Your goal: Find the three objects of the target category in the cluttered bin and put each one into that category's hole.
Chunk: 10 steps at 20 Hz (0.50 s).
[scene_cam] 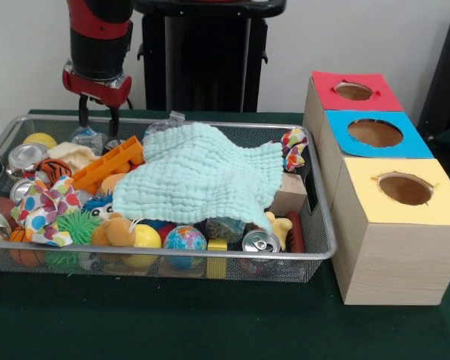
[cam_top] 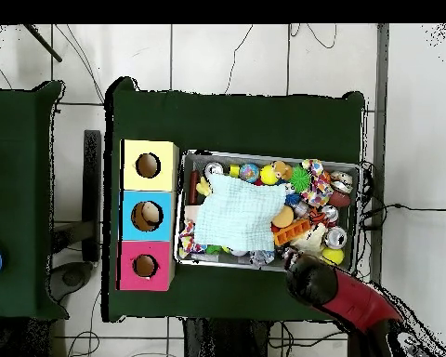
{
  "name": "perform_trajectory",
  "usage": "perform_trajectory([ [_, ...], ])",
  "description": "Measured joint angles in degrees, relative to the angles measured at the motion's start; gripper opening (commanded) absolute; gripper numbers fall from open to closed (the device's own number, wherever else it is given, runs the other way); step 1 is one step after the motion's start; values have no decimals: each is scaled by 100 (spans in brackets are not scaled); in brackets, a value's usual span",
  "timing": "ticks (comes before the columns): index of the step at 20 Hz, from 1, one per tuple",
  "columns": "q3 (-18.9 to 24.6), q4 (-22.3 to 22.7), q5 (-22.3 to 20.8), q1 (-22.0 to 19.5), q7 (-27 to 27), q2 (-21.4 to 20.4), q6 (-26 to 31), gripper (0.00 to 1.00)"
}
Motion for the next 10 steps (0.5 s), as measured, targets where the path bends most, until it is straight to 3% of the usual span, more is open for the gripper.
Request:
perform_trajectory([
  [10,-266,-9,-2,118,0,1,-63,100],
])
